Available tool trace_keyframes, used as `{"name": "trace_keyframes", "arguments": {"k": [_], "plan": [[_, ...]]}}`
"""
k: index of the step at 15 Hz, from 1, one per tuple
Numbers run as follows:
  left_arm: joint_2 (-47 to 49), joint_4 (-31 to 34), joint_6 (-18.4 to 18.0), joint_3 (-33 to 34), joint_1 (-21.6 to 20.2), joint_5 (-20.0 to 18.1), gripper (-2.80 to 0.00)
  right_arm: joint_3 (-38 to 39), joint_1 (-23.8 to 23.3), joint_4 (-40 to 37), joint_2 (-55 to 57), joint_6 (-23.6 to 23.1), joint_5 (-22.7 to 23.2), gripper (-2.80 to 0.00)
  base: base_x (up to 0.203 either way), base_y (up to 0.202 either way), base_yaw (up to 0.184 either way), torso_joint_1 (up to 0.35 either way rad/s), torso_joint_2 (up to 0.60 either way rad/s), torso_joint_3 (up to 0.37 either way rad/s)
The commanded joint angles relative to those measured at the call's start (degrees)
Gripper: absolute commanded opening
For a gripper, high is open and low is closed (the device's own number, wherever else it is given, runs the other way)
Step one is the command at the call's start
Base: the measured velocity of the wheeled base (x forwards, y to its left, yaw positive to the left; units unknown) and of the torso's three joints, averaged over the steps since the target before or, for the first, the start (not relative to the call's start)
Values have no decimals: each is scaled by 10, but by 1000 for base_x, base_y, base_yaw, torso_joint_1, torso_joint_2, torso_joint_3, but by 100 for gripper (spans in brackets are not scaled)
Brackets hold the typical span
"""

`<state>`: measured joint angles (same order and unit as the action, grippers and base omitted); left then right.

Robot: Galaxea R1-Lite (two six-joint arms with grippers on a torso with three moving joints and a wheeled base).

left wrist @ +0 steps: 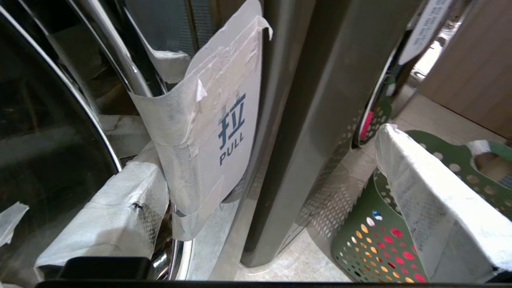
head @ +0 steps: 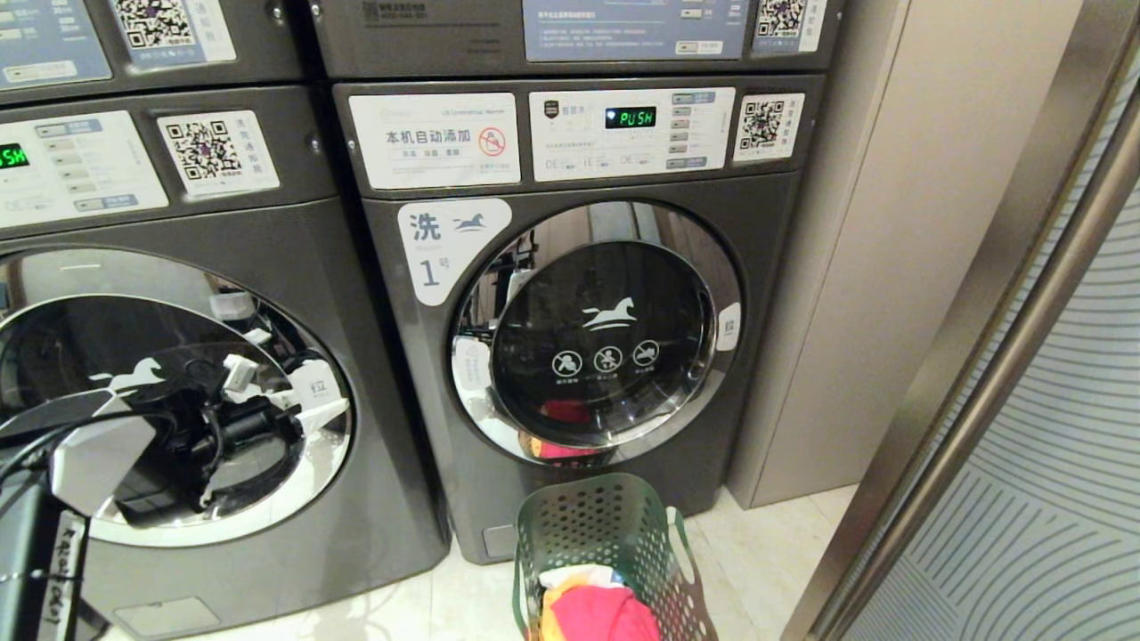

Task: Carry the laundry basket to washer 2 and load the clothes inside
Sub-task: Open the lid of the washing machine

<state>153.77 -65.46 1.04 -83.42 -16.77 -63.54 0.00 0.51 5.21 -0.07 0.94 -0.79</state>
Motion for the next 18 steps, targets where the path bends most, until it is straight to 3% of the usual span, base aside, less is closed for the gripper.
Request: {"name": "trace_keyframes", "arguments": {"k": [1, 4, 8, 13, 18], "plan": [[0, -3, 0, -1, 2, -34, 0, 19, 0, 1, 1, 0, 0, -280, 0, 0, 0, 0, 0, 0], [12, -3, 0, -14, 3, -91, 0, 19, 0, 1, 1, 0, 0, -280, 0, 0, 0, 0, 0, 0], [21, -3, 3, -22, 3, -105, 0, 19, 0, 1, 1, 0, 0, -280, 0, 0, 0, 0, 0, 0], [21, -3, 2, -22, 2, -178, 0, 19, 0, 1, 1, 0, 0, -280, 0, 0, 0, 0, 0, 0], [19, -4, 0, -19, 1, -202, 0, 19, 0, 1, 1, 0, 0, -280, 0, 0, 0, 0, 0, 0]]}}
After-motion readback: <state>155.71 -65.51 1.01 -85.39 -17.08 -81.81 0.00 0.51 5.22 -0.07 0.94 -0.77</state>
